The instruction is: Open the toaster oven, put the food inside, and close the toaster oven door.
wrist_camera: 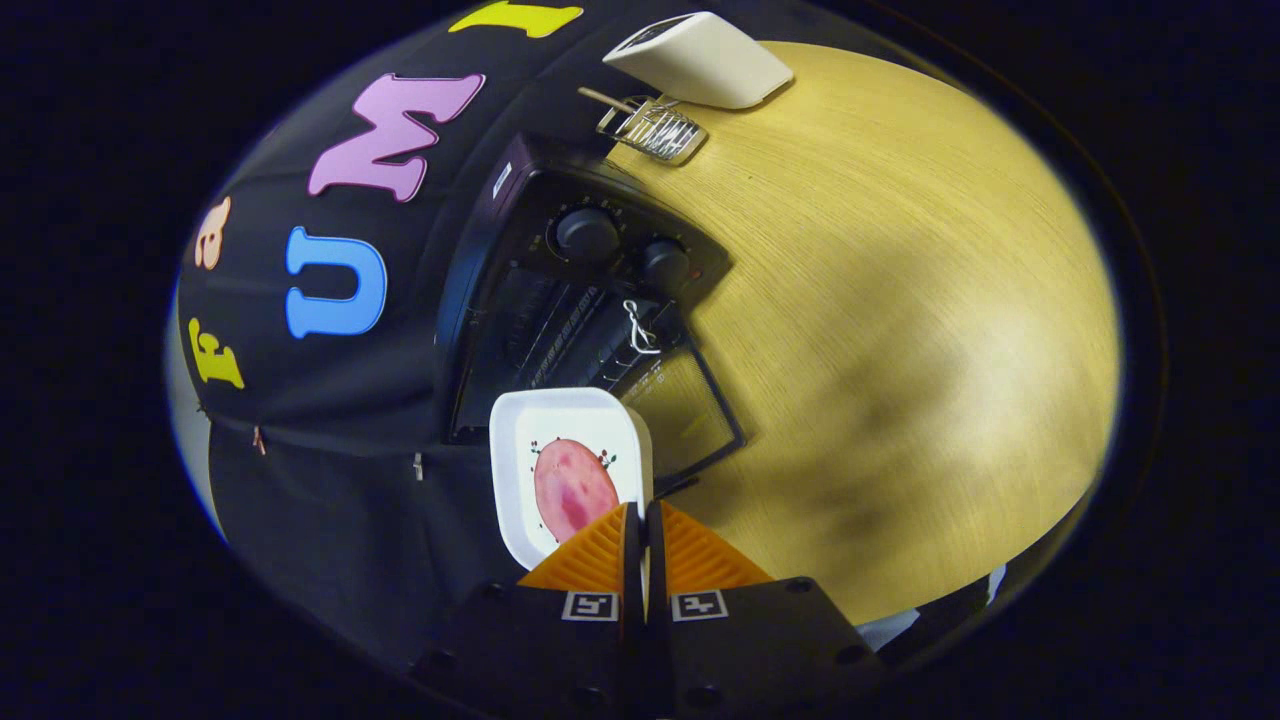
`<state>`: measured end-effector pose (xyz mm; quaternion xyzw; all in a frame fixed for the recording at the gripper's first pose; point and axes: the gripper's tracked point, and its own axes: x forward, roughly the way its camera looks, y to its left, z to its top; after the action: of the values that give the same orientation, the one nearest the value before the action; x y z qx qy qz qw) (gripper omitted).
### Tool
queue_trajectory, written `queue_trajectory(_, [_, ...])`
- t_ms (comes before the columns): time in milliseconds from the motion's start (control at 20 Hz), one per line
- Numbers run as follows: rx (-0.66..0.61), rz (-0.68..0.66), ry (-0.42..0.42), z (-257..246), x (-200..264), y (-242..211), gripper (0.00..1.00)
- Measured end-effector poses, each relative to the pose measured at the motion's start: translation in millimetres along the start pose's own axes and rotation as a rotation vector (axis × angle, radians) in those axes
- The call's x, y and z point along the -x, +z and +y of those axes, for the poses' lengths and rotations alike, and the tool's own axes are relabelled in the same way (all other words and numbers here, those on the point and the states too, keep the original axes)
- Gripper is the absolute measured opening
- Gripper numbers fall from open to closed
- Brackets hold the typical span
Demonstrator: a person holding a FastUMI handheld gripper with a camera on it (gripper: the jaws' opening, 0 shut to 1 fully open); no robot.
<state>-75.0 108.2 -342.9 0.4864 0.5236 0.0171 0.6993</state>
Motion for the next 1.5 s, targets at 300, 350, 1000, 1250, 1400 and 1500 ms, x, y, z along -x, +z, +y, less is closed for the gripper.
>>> queue_trajectory(300, [-0.201, -0.149, -0.025, 36.1, -52.2, 4.1, 0.05])
queue_trajectory(350, [-0.241, -0.178, -0.030, 40.6, -60.2, 7.4, 0.05])
queue_trajectory(1000, [-0.626, -0.414, -0.099, 59.1, -127.2, 41.2, 0.05])
queue_trajectory(1250, [-0.682, -0.420, -0.073, 68.3, -141.3, 44.9, 0.05])
queue_trajectory(1400, [-0.683, -0.408, -0.031, 74.1, -140.8, 44.9, 0.08])
queue_trajectory(1500, [-0.688, -0.390, -0.012, 74.7, -136.6, 39.1, 0.13])
